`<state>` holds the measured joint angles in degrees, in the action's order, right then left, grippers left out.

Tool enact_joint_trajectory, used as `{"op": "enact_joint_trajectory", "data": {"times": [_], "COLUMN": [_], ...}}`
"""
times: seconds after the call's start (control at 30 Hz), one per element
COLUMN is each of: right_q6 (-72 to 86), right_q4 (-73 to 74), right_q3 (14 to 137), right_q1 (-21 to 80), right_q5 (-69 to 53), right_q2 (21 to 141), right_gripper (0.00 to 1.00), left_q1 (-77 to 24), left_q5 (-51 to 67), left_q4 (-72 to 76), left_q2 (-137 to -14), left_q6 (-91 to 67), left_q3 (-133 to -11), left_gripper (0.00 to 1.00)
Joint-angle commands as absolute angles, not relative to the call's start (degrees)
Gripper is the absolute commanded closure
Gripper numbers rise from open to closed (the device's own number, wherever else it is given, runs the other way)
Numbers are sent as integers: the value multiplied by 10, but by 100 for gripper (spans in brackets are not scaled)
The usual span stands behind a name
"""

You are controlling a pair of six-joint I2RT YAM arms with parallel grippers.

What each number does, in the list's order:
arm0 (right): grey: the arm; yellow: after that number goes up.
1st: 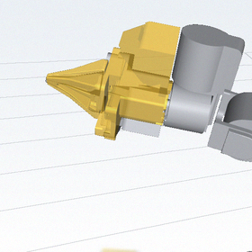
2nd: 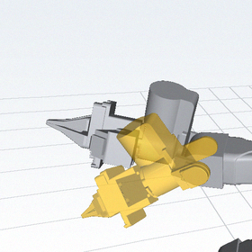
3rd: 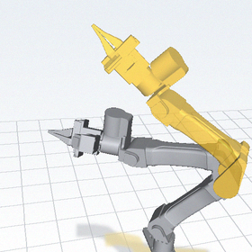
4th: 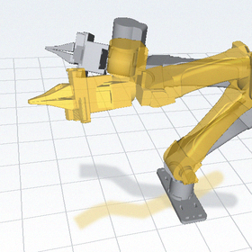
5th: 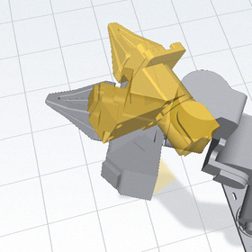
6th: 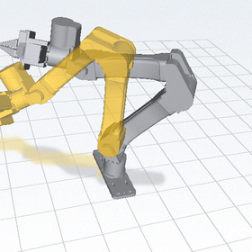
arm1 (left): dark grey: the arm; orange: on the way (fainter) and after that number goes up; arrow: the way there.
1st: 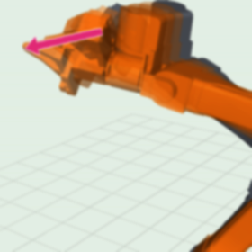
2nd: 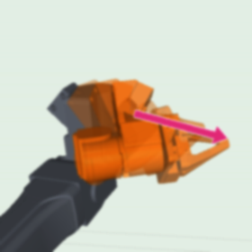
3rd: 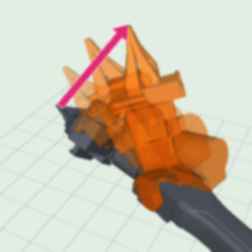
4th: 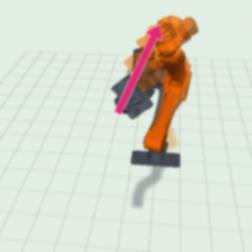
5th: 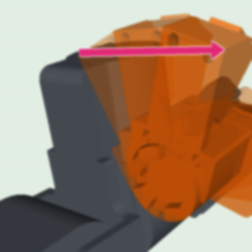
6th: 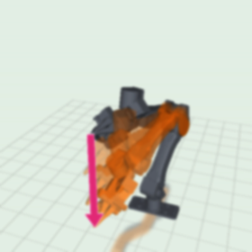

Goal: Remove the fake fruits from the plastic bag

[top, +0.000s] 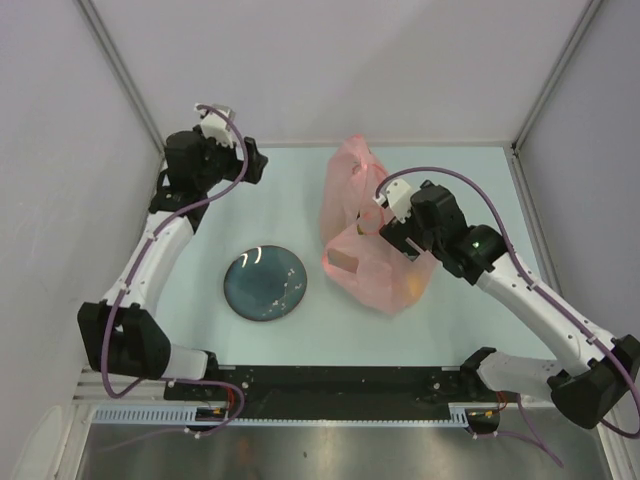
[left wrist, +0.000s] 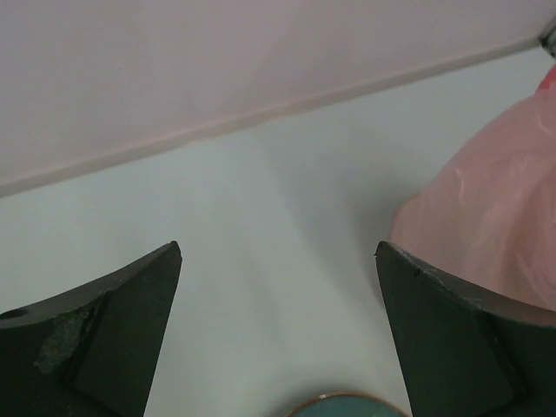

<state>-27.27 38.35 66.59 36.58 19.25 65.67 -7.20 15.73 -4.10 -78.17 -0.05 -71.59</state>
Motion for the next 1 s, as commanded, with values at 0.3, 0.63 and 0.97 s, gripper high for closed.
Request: {"op": "enact_joint_trajectory", "data": {"times": [0.3, 0.63, 0.97], "right_q6": [-251, -218, -238], "right_q4": [418, 439, 385], "right_q3": [762, 803, 744], "right_q1": [457, 472, 453], "right_q5": [144, 48, 93], "right_q2": [651, 663, 671], "right_gripper": [5, 10, 11], "left_q1": [-93, -159, -198], "left_q5": [234, 274, 417], "left_q4": [-149, -126, -72], "left_q2": [-822, -877, -932], "left_q6": [22, -38, -93], "left_q3": [-845, -862, -912], "left_gripper": [0, 0, 0]}}
